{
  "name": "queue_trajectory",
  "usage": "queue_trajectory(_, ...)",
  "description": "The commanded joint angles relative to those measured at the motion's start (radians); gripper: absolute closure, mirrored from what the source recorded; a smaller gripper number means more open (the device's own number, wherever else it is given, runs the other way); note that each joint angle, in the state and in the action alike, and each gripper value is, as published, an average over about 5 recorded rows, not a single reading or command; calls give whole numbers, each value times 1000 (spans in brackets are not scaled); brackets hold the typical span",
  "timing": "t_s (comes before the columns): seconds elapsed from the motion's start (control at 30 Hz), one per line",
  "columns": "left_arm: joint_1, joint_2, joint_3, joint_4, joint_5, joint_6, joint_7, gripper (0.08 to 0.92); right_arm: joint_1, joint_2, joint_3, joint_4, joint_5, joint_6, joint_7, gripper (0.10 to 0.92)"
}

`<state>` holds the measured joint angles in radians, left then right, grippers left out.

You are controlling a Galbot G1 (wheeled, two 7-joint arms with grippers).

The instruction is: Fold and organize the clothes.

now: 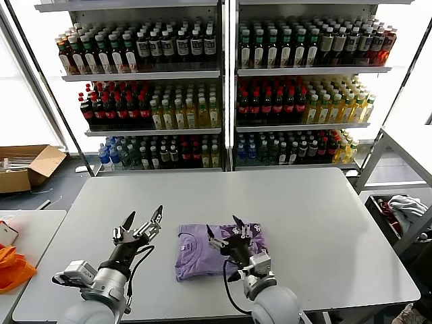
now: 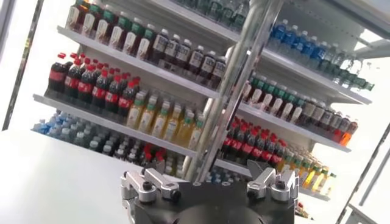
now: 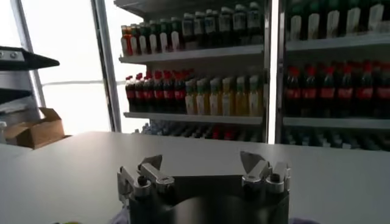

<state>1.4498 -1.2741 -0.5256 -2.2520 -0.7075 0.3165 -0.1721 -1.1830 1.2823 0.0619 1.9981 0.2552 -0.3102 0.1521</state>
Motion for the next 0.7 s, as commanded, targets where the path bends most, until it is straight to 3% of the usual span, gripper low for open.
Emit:
queue_trajectory(0.03,-1,14,-23,3,-3,-2,10,177,-193,-102,346,242,-3,91,-46,203)
queue_trajectory(0.7,40,0,-135,-52,6,11,80,177,-390,22,599,225,8,148,-170,203)
